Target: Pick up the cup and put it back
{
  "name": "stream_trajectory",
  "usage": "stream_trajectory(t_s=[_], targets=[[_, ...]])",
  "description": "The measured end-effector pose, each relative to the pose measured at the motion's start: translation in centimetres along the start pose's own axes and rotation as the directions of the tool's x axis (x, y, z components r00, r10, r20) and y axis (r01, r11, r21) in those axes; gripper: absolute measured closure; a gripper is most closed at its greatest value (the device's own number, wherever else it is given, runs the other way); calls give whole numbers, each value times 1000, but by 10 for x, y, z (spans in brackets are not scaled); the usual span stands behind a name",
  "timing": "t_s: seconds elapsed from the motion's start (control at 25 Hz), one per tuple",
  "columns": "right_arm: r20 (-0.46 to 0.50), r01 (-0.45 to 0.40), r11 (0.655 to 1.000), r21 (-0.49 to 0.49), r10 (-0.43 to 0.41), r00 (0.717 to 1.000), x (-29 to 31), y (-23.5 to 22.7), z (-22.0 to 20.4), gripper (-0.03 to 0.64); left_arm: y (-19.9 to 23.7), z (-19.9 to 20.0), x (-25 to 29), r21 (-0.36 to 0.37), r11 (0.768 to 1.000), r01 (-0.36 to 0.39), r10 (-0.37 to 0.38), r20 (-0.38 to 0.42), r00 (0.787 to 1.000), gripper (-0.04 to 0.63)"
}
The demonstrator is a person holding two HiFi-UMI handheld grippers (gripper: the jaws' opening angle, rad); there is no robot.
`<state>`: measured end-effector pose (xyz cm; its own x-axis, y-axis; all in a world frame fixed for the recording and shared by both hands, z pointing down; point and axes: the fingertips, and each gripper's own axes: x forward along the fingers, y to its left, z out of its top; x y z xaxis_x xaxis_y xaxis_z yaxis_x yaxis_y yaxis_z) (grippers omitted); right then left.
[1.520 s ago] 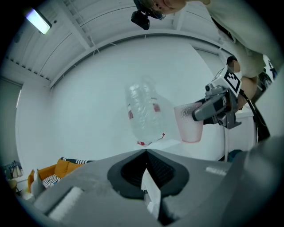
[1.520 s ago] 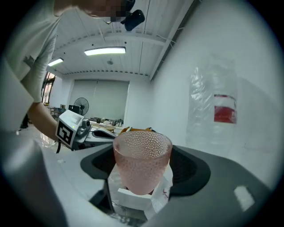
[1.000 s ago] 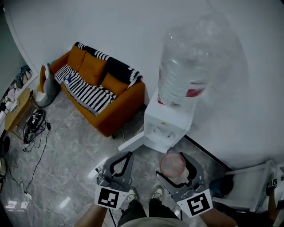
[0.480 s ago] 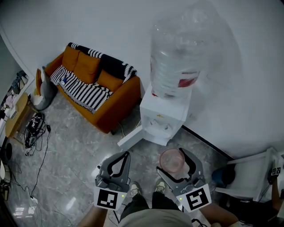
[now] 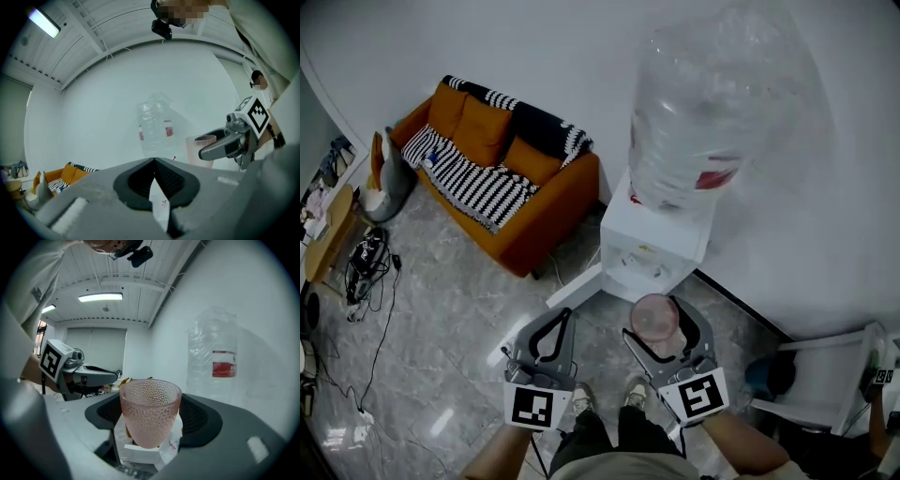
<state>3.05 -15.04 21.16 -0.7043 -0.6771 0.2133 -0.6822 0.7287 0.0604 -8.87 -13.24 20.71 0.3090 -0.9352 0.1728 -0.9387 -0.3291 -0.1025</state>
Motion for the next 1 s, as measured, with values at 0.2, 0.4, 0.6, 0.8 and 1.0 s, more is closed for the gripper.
stream_trajectory(t_s=[0.2, 0.4, 0.6, 0.8, 1.0], targets=[[-2, 35, 998, 49, -34, 999, 44, -12, -38, 241, 13, -27, 35, -16, 1000, 11, -11, 8, 1000, 592], [-32, 42, 996, 77, -39, 999, 81, -17, -86, 241, 25, -67, 70, -42, 999, 20, -19, 7, 1000, 594], [-49, 54, 992, 118, -49, 998, 111, -25, -134, 240, 33, -118, 102, -47, 998, 32, -33, -17, 999, 594], [-96, 94, 981, 168, -79, 992, 138, -34, -189, 241, 33, -168, 130, -41, 997, 70, -72, -51, 996, 592], [-145, 125, 975, 183, -99, 984, 160, -42, -249, 239, 26, -216, 156, -79, 992, 96, -102, -74, 992, 594]])
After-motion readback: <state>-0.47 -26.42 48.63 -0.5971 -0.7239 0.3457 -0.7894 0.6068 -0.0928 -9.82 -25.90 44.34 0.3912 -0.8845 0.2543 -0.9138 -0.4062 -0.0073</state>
